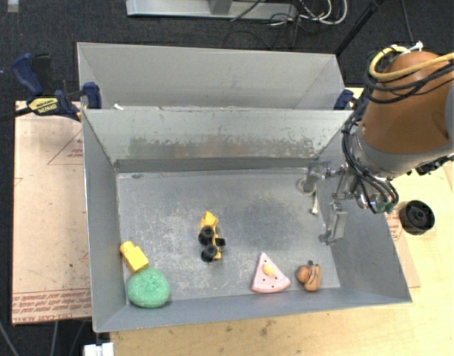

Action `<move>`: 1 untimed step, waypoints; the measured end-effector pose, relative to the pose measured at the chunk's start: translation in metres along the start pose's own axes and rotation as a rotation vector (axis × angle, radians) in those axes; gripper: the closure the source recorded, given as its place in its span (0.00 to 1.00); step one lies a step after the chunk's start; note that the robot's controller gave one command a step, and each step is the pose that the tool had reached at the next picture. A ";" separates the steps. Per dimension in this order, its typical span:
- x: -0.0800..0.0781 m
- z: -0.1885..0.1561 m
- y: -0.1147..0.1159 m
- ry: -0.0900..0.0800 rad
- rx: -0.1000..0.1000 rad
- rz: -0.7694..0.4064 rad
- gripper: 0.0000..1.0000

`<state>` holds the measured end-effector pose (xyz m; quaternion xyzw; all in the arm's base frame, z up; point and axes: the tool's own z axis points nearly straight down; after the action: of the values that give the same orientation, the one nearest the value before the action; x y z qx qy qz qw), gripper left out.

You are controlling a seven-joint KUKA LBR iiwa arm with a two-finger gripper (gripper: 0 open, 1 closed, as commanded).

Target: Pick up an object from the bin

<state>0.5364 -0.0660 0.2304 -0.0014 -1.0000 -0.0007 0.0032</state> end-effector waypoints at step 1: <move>-0.001 -0.005 0.000 -0.008 0.001 -0.002 0.00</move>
Offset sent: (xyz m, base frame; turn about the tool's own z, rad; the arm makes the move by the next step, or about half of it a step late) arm 0.0620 0.0427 -0.0485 -0.2128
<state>0.5376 -0.0657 0.2350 -0.0003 -1.0000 -0.0001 -0.0007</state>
